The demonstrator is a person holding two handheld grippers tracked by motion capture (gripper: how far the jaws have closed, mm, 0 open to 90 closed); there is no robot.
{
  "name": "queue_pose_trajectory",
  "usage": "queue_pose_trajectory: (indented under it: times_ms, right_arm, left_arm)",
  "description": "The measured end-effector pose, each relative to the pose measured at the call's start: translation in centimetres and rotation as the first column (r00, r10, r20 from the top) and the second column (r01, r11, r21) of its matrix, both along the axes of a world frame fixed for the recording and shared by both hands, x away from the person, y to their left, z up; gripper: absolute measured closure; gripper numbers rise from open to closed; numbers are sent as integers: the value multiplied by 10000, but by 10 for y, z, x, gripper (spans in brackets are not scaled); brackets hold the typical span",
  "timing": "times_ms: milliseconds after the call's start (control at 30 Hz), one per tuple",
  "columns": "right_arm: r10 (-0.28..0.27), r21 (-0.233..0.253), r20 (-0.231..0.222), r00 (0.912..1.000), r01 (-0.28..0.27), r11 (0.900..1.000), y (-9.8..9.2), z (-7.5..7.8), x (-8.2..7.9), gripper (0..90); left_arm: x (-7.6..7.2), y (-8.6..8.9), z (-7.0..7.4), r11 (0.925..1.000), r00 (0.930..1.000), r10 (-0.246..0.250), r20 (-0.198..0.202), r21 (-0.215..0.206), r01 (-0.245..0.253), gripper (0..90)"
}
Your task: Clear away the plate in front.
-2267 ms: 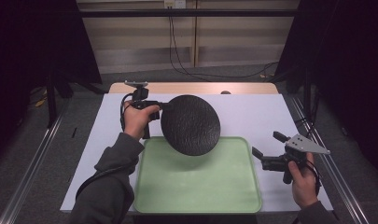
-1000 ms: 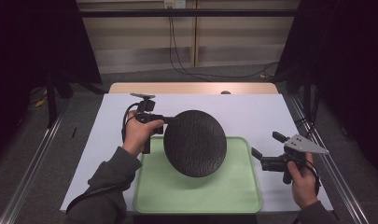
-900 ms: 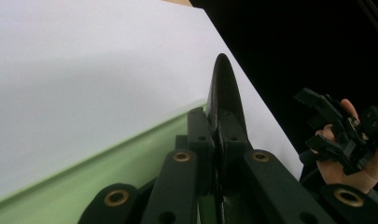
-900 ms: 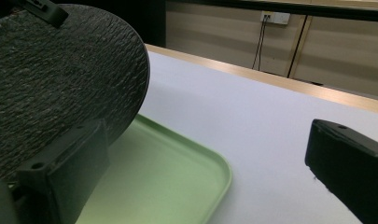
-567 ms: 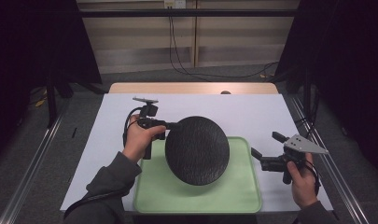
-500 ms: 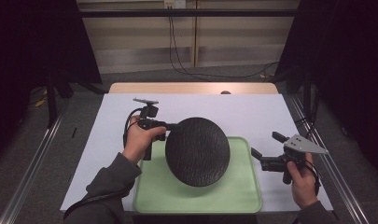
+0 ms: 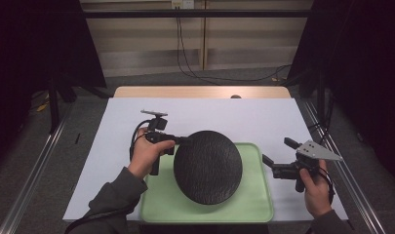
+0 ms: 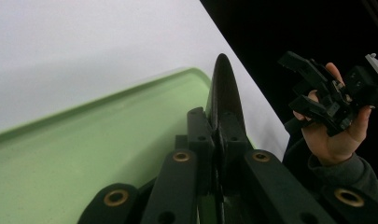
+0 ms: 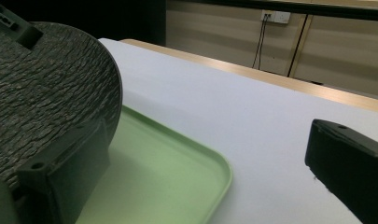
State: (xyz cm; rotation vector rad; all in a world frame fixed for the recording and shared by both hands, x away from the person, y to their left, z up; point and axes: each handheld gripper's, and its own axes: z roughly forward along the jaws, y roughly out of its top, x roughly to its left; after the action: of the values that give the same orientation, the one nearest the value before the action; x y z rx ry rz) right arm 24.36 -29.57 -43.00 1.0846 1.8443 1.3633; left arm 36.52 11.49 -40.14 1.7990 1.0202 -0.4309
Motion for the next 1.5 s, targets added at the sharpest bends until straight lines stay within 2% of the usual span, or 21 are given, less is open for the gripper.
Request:
queue_pose_trajectory:
  times_ms: [67, 167, 200, 233, 333, 433, 567, 600, 1000, 1267, 1433, 1500]
  right_arm:
    - [10, 5, -7, 10000, -10, 10000, 0, 0, 0, 0]
    - [18, -7, -9, 10000, -18, 10000, 0, 0, 0, 0]
    - [10, -6, -12, 10000, -10, 10000, 0, 0, 0, 0]
    - [20, 7, -17, 10000, -20, 10000, 1, 0, 0, 0]
    - [52, 18, 10, 10000, -52, 10000, 1, 0, 0, 0]
    - [-13, 17, -9, 10000, 13, 10000, 1, 0, 0, 0]
    - [46, -11, -3, 10000, -46, 10000, 1, 0, 0, 0]
    - [48, -12, -3, 10000, -48, 10000, 1, 0, 0, 0]
    - [24, 43, -68, 10000, -24, 10000, 0, 0, -1, 0]
    - [7, 31, -31, 10000, -7, 10000, 0, 0, 0, 0]
    - [10, 37, -43, 10000, -10, 10000, 0, 0, -1, 0]
    - [51, 40, -17, 10000, -51, 10000, 1, 0, 0, 0]
  left_arm:
    - [-2, 0, -1, 10000, 10000, -25, 58, 14, 25, 865]
    - [-5, 0, -2, 10000, 10000, -5, -92, -96, 4, 865]
    - [-6, 0, -4, 10000, 10000, -71, 9, -44, 71, 865]
    - [-7, -1, -4, 10000, 9999, -11, -124, -84, 10, 865]
    - [-9, -1, -7, 9998, 9998, -176, -89, -25, 176, 865]
    - [-12, -2, -10, 9999, 9997, -122, -222, -110, 120, 864]
    - [-14, -3, -14, 9999, 9997, -133, -219, -14, 132, 864]
    - [-13, -2, -15, 9997, 9997, -206, -111, 99, 207, 864]
    - [-17, -4, -30, 9999, 9989, -51, -458, 90, 55, 861]
    - [-17, -1, -39, 9999, 9980, 62, -632, -85, -67, 866]
    - [-17, 0, -40, 10000, 9996, 72, -274, 52, -70, 870]
    - [-18, -1, -40, 9999, 9995, 126, -297, -4, -126, 870]
